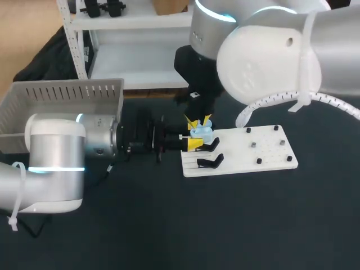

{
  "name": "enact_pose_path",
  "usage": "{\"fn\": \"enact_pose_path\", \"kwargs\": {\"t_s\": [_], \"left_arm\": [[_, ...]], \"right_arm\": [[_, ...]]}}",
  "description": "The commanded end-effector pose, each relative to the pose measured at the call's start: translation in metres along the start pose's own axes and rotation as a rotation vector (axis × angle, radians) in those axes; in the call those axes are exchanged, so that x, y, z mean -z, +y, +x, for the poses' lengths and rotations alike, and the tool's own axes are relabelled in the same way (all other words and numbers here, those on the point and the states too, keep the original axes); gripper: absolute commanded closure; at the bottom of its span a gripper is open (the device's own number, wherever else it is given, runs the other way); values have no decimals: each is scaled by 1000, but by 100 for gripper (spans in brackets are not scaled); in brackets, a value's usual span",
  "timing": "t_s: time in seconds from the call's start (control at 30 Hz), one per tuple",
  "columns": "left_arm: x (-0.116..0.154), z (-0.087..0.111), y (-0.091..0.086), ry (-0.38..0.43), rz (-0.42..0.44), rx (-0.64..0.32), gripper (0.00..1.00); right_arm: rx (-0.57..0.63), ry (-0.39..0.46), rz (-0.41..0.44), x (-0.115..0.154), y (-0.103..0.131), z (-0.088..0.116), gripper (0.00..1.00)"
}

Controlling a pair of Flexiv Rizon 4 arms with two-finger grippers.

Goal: Pick up each earbud case from the left stands, insert the matching earbuds, close the lid, and place the case in the box.

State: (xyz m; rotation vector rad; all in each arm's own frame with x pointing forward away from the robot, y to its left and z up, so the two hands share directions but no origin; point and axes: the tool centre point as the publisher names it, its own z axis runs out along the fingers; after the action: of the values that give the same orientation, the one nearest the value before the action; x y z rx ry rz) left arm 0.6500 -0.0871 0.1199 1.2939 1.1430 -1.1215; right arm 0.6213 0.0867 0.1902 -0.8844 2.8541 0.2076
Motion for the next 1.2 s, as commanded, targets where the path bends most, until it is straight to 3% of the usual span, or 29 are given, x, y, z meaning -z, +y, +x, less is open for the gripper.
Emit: {"fn": "enact_pose_path", "kwargs": {"t_s": [0.03,1.2], "left_arm": [[0,0,-1,2,-5,-1,100],[0,0,-1,2,-5,-1,100]], "right_arm": [[0,-3,1,0,0,1,100],[27,-8,-25,-14,-6,-4,100]]}}
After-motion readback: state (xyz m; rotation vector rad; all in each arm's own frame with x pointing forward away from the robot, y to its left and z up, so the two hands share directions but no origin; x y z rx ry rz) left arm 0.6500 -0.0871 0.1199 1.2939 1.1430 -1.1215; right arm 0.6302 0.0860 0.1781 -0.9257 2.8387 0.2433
